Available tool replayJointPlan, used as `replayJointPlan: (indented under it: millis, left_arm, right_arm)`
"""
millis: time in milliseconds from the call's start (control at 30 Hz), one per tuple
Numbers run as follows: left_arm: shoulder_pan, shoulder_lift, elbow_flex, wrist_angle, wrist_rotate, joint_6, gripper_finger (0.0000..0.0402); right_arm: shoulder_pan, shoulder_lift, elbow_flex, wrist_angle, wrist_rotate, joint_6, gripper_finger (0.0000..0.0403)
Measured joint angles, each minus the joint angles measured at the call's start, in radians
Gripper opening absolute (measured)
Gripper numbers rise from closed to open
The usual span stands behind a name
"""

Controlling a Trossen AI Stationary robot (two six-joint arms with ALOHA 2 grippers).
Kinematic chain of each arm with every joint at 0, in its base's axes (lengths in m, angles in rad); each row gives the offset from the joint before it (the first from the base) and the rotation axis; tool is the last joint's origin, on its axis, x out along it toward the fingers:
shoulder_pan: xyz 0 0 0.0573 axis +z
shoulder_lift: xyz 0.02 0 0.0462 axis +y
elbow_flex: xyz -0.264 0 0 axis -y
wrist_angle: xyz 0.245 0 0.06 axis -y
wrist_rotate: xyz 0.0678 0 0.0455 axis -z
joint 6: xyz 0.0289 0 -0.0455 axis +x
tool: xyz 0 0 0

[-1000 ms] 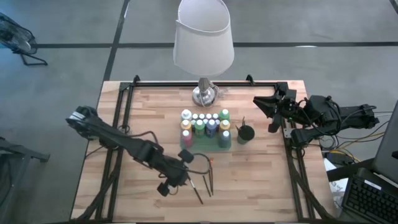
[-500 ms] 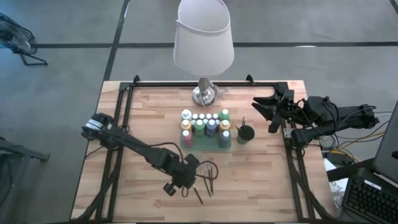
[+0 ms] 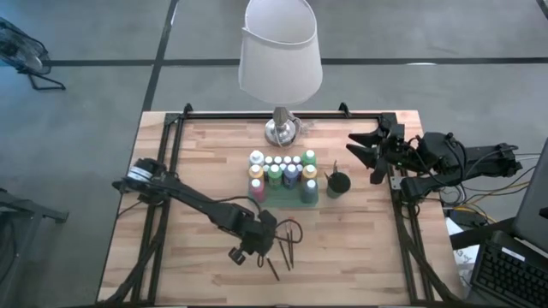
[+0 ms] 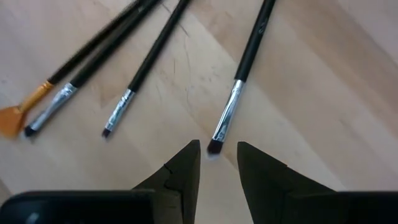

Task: Pick & Place Paint Supplies
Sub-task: Put the black paint brush into the black cup

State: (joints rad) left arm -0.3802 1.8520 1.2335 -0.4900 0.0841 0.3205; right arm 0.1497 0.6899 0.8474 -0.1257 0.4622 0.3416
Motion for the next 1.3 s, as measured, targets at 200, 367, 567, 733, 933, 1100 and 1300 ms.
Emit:
replayJointPlan:
  millis: [200,367,567,733,933,1100,1300]
  left_arm:
    - [0.004,0.035,-0.003,0.003,-0.005,0.020,0.0113]
    - [0.005,0.058,-0.009,0.003,0.003,0.015,0.0113]
    - [0.006,0.075,-0.008,0.022,0.010,0.010,0.0113]
    - [0.006,0.077,-0.009,0.045,0.029,0.009,0.0112]
    - [0.006,0.078,-0.009,0.047,0.031,-0.008,0.0096]
    - [0.006,0.078,-0.009,0.047,0.033,-0.009,0.0077]
    - [0.005,0.078,-0.009,0.045,0.035,-0.011,0.0052]
  right_arm:
    - [0.000,0.000,0.000,0.000,0.000,0.000,0.0194]
    - [0.000,0.000,0.000,-0.001,0.000,0.000,0.0193]
    - [0.000,0.000,0.000,-0.002,0.000,-0.003,0.0176]
    - [0.000,0.000,0.000,-0.002,0.001,-0.004,0.0162]
    - [0.000,0.000,0.000,-0.002,0.001,-0.004,0.0147]
    - [0.000,0.000,0.000,-0.002,0.001,-0.003,0.0136]
    - [0.000,0.000,0.000,-0.002,0.001,-0.001,0.0125]
